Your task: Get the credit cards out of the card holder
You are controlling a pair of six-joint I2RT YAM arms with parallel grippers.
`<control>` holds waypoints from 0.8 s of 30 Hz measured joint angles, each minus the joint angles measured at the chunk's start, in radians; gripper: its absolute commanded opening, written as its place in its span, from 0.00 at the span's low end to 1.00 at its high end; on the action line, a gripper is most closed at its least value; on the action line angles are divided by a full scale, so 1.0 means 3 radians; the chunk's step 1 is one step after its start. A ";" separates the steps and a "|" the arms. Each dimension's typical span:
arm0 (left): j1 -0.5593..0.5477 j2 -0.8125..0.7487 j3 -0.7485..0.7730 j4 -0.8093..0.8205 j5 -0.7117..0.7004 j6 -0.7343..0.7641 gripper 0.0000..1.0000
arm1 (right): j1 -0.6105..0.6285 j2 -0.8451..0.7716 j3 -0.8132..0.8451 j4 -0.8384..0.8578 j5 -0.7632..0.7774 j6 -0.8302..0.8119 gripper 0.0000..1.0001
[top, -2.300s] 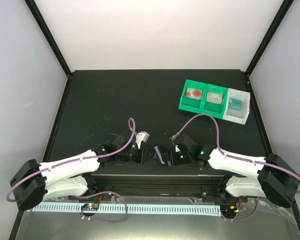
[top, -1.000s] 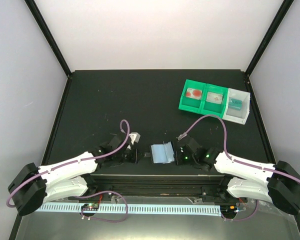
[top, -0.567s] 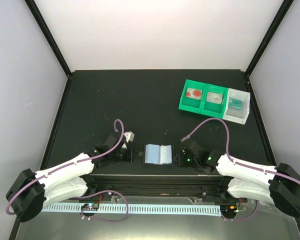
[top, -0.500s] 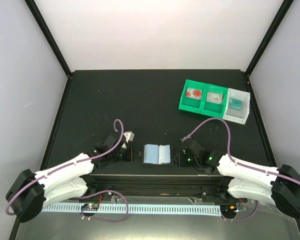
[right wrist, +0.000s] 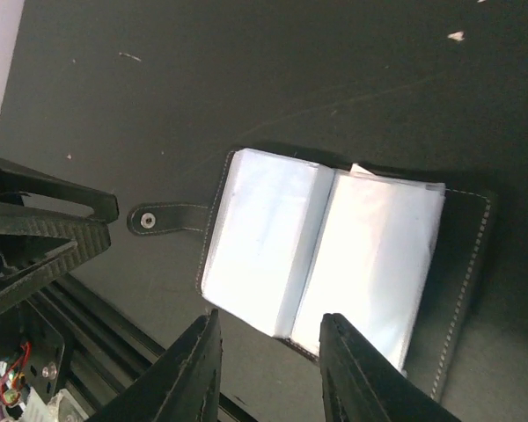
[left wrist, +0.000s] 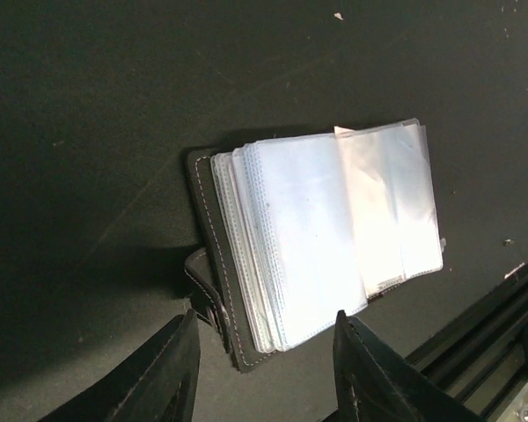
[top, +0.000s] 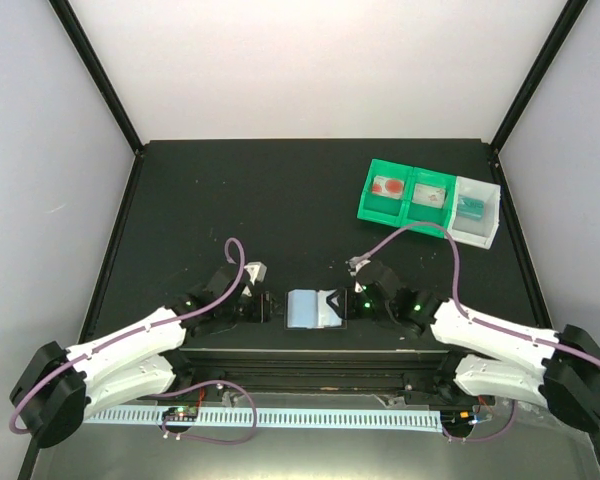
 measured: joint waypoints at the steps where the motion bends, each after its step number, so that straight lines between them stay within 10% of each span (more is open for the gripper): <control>1: 0.0003 0.0003 0.0000 0.0001 -0.0013 0.0000 0.46 | 0.0000 0.0094 0.0022 0.0061 -0.0022 -0.0004 0.30; 24: 0.0136 0.1146 -0.0064 0.0919 0.0440 -0.0023 0.47 | 0.0000 0.1364 -0.0240 0.1239 -0.0207 -0.0018 0.16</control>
